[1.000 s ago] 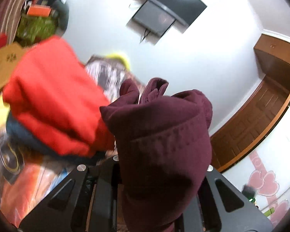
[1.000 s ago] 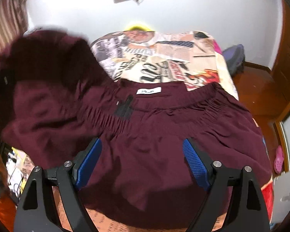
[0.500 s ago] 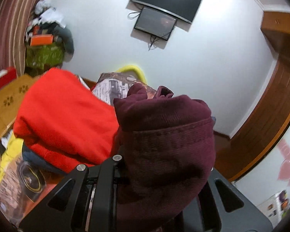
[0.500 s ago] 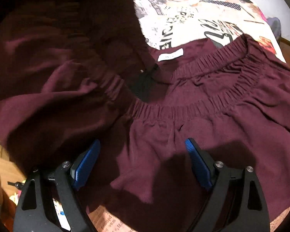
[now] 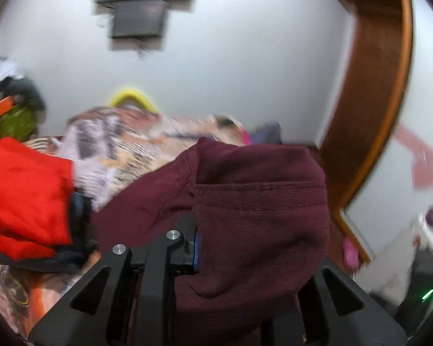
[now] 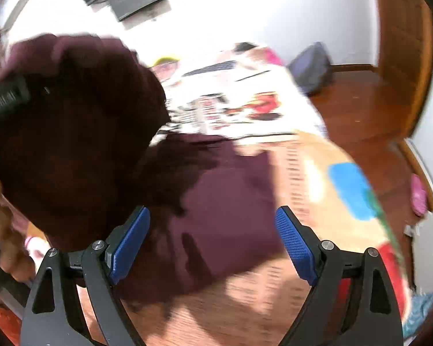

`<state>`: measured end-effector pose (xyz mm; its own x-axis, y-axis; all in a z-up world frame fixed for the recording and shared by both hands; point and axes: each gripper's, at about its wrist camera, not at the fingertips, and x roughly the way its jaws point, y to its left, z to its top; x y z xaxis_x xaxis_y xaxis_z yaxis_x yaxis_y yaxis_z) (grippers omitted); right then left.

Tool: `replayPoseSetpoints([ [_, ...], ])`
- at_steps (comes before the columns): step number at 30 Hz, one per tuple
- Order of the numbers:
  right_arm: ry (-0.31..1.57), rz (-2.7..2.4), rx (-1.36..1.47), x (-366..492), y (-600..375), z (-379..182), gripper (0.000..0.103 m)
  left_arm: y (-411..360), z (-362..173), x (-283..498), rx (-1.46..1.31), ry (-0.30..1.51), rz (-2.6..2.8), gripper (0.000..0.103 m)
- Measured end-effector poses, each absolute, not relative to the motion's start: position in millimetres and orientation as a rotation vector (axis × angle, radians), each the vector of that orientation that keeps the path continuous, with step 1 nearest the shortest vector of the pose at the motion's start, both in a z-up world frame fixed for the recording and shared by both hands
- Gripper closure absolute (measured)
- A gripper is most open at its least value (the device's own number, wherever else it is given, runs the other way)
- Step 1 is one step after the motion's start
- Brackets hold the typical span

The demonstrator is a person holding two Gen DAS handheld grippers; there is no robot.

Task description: Fold large clothes

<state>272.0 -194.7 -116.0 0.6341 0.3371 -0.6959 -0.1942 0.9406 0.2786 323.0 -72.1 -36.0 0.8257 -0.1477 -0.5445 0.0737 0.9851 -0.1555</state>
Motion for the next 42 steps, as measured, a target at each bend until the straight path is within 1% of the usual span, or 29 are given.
replayPoseSetpoints([
  [4,0.834,0.233,0.203,261,-220,-124,0.016,-120,-88,319,-0.04,0.745,-0.241,0.086],
  [6,0.84,0.217,0.219,258,-231,-129,0.016,-133,-103,315,-0.02,0.797,-0.276,0.084],
  [8,0.848,0.204,0.228,255,-238,-132,0.016,-143,-112,309,0.041,0.812,-0.289,0.082],
  [9,0.849,0.198,0.23,253,-242,-133,0.016,-145,-113,305,0.063,0.808,-0.29,0.08],
  [10,0.849,0.193,0.231,251,-246,-133,0.016,-144,-112,302,0.078,0.814,-0.301,0.075],
  [11,0.848,0.19,0.23,250,-250,-132,0.016,-146,-111,299,0.075,0.827,-0.314,0.073],
  [13,0.839,0.186,0.224,242,-255,-127,0.016,-140,-107,298,0.035,0.864,-0.354,0.063],
  [14,0.831,0.184,0.22,239,-256,-124,0.016,-136,-105,297,0.021,0.874,-0.369,0.061],
  [16,0.815,0.183,0.219,232,-262,-117,0.016,-133,-99,291,0.001,0.88,-0.41,0.054],
  [18,0.795,0.194,0.223,230,-264,-111,0.016,-126,-93,282,-0.004,0.867,-0.454,0.049],
  [20,0.774,0.219,0.226,228,-264,-105,0.016,-120,-87,272,0.017,0.844,-0.468,0.047],
  [22,0.762,0.247,0.226,229,-261,-101,0.016,-113,-79,259,0.041,0.813,-0.464,0.041],
  [24,0.76,0.284,0.221,233,-255,-95,0.016,-103,-72,252,0.043,0.79,-0.457,0.04],
  [27,0.74,0.326,0.184,241,-241,-83,0.017,-81,-62,245,0.038,0.751,-0.425,0.033],
  [32,0.688,0.41,0.106,252,-211,-61,0.016,-37,-51,253,0.018,0.701,-0.32,0.03],
  [35,0.671,0.465,0.06,261,-190,-54,0.016,-11,-56,264,0.011,0.699,-0.241,0.024],
  [39,0.693,0.499,0.005,279,-170,-63,0.016,12,-82,278,0.0,0.767,-0.192,0.023],
  [42,0.77,0.476,0.015,298,-172,-83,0.016,15,-114,285,-0.002,0.849,-0.205,0.023],
])
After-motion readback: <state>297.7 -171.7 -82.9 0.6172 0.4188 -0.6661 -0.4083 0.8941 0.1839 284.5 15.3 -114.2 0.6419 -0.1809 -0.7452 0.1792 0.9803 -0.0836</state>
